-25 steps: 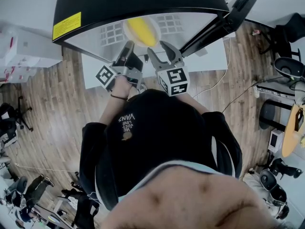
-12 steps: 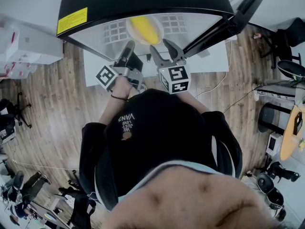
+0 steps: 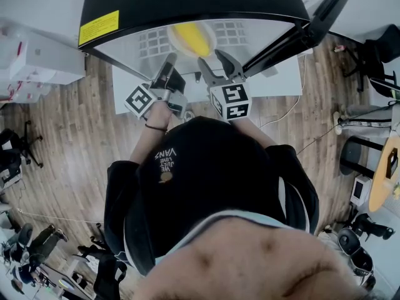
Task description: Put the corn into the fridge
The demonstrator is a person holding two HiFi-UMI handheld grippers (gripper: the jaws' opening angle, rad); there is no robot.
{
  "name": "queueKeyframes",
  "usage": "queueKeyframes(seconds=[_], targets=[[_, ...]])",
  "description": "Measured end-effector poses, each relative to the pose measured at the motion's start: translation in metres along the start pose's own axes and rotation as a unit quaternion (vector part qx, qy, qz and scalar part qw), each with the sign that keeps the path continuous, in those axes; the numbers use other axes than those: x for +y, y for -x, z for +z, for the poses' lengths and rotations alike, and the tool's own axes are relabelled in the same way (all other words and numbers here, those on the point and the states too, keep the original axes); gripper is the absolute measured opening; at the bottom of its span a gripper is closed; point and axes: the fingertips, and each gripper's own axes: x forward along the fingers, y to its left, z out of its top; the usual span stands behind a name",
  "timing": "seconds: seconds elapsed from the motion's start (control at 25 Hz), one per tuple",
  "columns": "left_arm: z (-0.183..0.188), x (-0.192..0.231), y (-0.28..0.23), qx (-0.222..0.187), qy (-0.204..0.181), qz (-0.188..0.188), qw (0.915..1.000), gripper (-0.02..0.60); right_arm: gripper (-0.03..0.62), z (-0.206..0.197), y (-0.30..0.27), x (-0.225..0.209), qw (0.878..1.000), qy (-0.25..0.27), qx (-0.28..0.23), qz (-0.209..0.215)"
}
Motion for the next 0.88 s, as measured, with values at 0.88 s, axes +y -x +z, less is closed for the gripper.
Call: queueKeyframes(seconds=[0.88], targets=[[0.009, 0.007, -0.003, 0.072, -0.238, 0.043, 0.9676, 0.023, 0.210, 0.001, -0.019, -0.003, 1.000, -0.010, 0.004, -0.008]])
